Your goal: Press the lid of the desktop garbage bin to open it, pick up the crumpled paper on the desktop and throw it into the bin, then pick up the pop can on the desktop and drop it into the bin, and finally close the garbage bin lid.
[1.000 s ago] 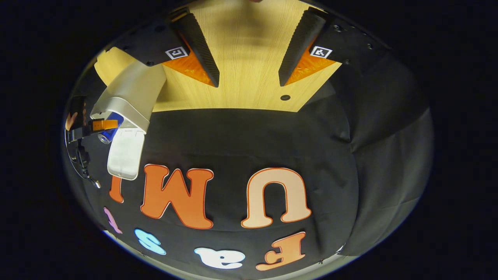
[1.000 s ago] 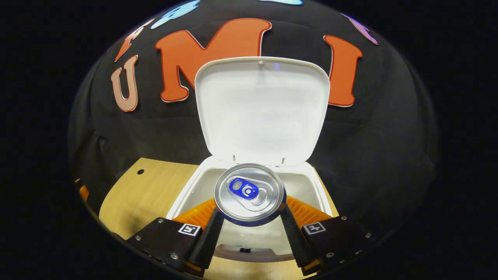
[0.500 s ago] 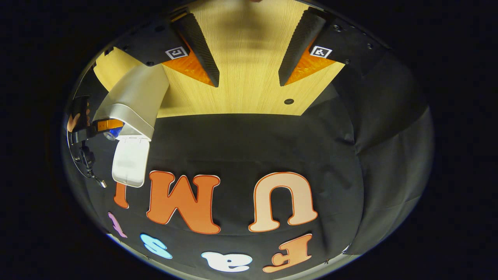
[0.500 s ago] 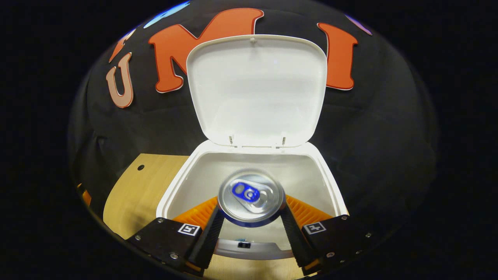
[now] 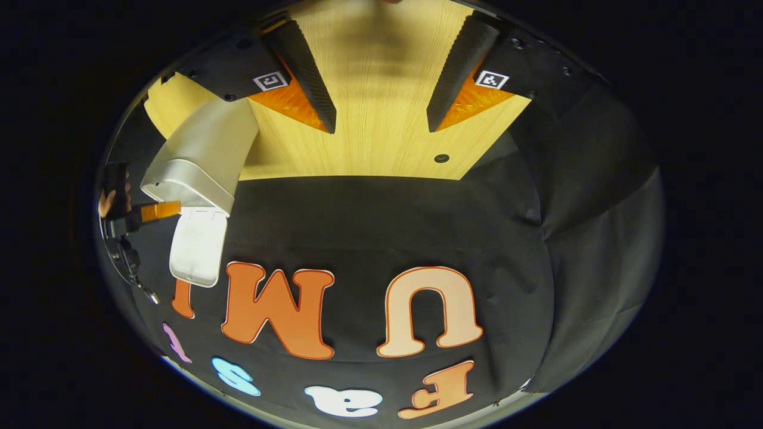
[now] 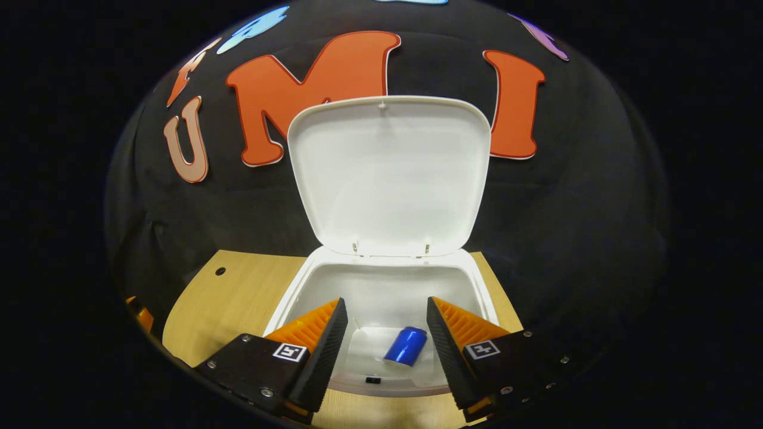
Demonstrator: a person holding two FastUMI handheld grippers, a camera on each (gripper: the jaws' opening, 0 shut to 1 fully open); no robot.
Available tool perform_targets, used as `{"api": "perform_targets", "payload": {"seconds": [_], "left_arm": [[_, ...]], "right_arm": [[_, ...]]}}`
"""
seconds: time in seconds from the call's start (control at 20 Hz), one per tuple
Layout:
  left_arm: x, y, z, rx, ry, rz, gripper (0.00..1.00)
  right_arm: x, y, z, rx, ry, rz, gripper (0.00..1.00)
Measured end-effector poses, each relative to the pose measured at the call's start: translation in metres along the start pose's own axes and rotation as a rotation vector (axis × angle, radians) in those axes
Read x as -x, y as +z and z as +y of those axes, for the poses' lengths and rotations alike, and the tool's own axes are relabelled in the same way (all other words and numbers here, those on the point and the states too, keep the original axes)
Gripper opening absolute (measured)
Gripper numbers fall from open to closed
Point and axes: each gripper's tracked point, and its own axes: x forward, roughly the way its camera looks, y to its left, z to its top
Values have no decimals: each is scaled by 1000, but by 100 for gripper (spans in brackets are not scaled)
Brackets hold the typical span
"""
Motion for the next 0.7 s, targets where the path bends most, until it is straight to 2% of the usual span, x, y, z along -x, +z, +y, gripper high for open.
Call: {"api": "perform_targets", "payload": {"seconds": [0.2,0.7], "left_arm": [[-1,-7,-7,3,-25,15,98],[-6,-19,-3,14,-23,42,98]], "right_arm": [[9,32,-8,21,-10,-47,81],[23,122,-6,100,-31,-190,81]]}}
